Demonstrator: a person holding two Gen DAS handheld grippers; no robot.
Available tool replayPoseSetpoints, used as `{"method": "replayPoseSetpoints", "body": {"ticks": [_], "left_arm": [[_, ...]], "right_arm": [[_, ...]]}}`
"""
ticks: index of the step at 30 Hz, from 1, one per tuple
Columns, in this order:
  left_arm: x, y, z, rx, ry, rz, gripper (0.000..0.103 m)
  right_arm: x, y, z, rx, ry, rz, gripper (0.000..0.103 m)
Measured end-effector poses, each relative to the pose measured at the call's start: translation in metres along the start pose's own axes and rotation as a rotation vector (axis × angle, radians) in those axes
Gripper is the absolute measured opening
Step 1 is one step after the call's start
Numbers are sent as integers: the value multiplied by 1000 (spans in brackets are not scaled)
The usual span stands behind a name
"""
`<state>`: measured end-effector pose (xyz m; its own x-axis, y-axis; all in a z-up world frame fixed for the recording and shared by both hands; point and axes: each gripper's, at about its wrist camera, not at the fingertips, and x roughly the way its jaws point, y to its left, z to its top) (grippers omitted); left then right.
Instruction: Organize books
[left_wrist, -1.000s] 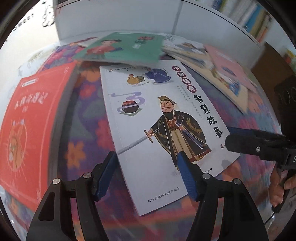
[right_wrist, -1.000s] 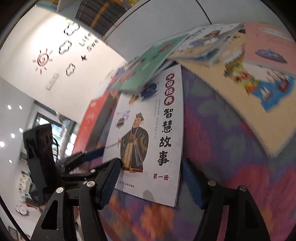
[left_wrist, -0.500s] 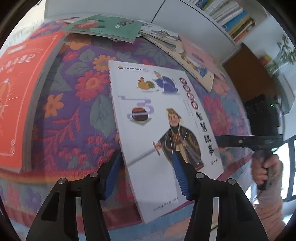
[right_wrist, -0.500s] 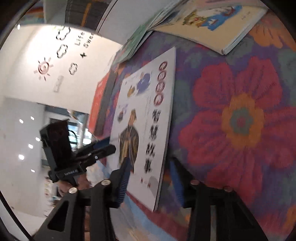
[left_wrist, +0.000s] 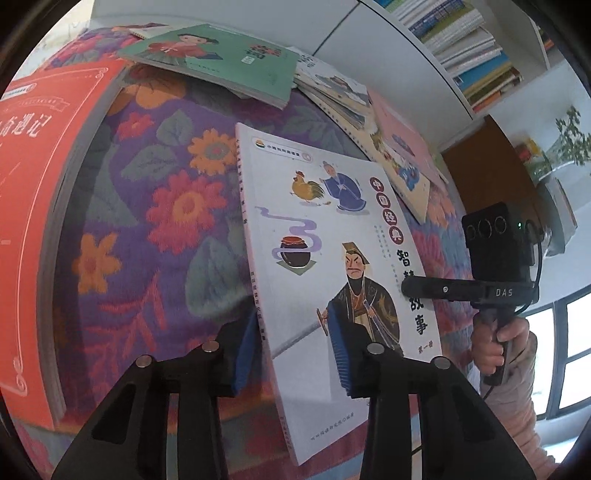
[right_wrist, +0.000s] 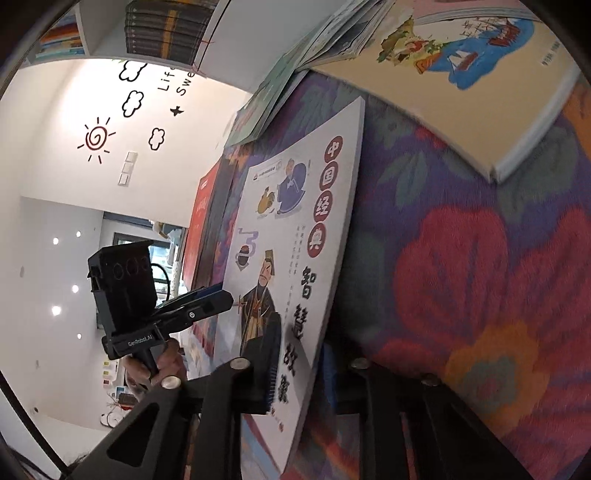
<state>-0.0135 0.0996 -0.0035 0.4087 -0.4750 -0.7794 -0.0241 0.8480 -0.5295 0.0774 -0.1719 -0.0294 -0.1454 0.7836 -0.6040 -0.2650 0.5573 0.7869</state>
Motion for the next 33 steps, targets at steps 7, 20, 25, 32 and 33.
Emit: {"method": "replayPoseSetpoints", "body": {"ticks": [7,20,25,32,33], "left_arm": [[12,-5,19,17,-61,42,29],[17,-19,16,110,-183,153,31],[16,-19,16,114,-186,156,31],[14,-18,13,108,-195,141,32],[14,-18,13,109,-197,140,32]], "right_arm": [[-9,-2,-9,-38,-48,0,9],[-12,13,-38,-164,-183,-56,9],[-15,11,-37,-165,-182,-54,9],[-15,11,-37,-165,-183,-55,9],[-15,11,-37,-166,-183,-56,9]]}}
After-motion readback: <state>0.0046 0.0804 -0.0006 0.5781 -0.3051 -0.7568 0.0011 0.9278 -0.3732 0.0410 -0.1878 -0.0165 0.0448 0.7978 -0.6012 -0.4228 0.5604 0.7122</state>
